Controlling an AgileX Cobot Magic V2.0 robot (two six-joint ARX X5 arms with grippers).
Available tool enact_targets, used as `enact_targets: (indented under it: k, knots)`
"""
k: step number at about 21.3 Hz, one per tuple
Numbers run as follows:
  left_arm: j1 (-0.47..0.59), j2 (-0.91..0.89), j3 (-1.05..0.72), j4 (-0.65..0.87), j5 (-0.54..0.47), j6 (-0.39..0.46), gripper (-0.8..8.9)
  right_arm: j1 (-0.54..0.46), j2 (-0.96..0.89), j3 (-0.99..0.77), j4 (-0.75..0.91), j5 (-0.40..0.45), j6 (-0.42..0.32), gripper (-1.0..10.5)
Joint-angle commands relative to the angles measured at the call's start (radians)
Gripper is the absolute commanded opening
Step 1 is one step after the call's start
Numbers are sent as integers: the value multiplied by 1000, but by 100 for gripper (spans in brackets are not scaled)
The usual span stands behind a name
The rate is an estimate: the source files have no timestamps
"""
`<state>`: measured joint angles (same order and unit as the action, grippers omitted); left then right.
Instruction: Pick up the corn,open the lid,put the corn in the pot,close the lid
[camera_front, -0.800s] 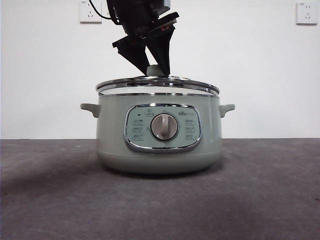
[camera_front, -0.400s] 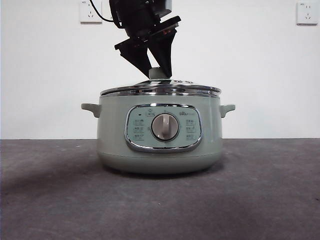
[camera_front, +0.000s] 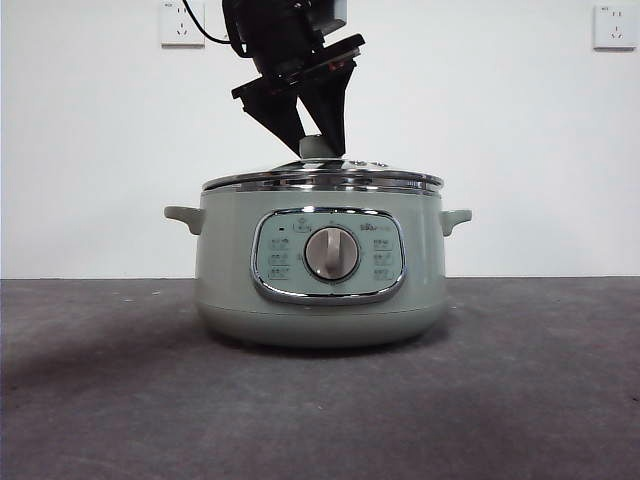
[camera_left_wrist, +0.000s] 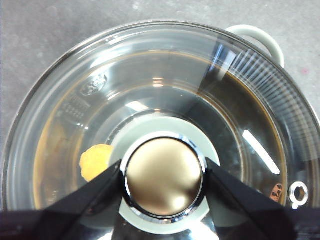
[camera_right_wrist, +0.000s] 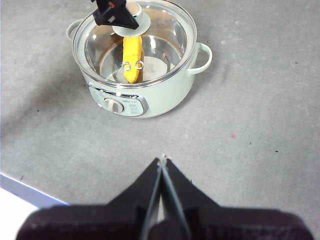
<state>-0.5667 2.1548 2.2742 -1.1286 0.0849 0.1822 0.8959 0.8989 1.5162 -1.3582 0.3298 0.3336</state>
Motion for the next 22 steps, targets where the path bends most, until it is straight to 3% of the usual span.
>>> enact_targets:
  k: [1, 10, 11, 13, 14, 15, 22]
  knots:
    - [-13, 77, -30, 26, -33, 29, -9, 0, 0, -10, -20, 0, 3, -8]
    - [-16, 90, -31, 13, -25, 3, 8, 0, 0, -10, -20, 0, 2, -8]
    - [-15, 90, -31, 11, -25, -17, 88, 0, 0, -10, -20, 0, 2, -8]
    - [-14, 88, -31, 19, -36, -30, 402, 0, 0, -10, -21, 0, -1, -8]
    - [-14, 84, -31, 21, -37, -33, 471, 0, 0, -10, -20, -1, -1, -8]
    - [-14, 77, -31, 28, -33, -35, 511, 0, 0, -10, -20, -1, -2, -8]
    - [-14, -115, -30, 83, -77, -36, 510, 0, 0, -10, -20, -1, -4, -8]
